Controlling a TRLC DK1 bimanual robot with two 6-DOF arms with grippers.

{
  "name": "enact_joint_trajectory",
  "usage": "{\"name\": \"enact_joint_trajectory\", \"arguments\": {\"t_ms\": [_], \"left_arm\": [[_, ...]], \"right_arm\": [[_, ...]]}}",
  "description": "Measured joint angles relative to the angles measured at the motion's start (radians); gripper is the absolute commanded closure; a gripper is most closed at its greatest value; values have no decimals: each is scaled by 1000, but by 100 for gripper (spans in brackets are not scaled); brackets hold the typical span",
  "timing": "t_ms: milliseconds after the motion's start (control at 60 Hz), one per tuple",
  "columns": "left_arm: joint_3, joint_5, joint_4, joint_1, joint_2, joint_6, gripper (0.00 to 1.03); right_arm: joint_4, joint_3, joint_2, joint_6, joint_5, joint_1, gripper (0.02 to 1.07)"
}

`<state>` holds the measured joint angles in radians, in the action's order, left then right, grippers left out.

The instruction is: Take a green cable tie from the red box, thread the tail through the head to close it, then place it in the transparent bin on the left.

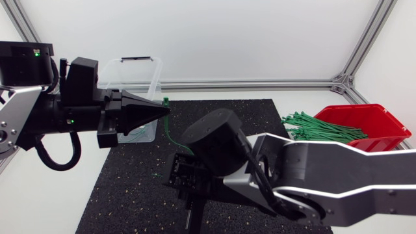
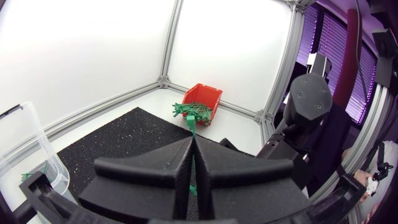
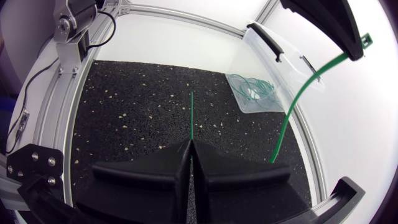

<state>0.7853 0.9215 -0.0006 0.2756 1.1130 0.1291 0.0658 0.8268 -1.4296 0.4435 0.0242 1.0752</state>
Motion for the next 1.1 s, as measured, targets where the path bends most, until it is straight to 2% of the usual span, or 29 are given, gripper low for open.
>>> {"name": "enact_joint_trajectory", "arguments": {"t_ms": [267, 550, 667, 1100], "left_arm": [[-84, -53, 113, 23, -37, 36, 100], [-92, -72, 133, 42, -80, 51, 100], [-67, -93, 134, 49, -80, 51, 100], [-31, -176, 159, 125, -101, 51, 100]], "right_arm": [[124, 40, 21, -101, -160, -90, 102], [256, 111, 118, -174, -244, -150, 102], [299, 158, 156, -217, -334, -182, 102], [475, 269, 237, -304, -433, -211, 102]]}}
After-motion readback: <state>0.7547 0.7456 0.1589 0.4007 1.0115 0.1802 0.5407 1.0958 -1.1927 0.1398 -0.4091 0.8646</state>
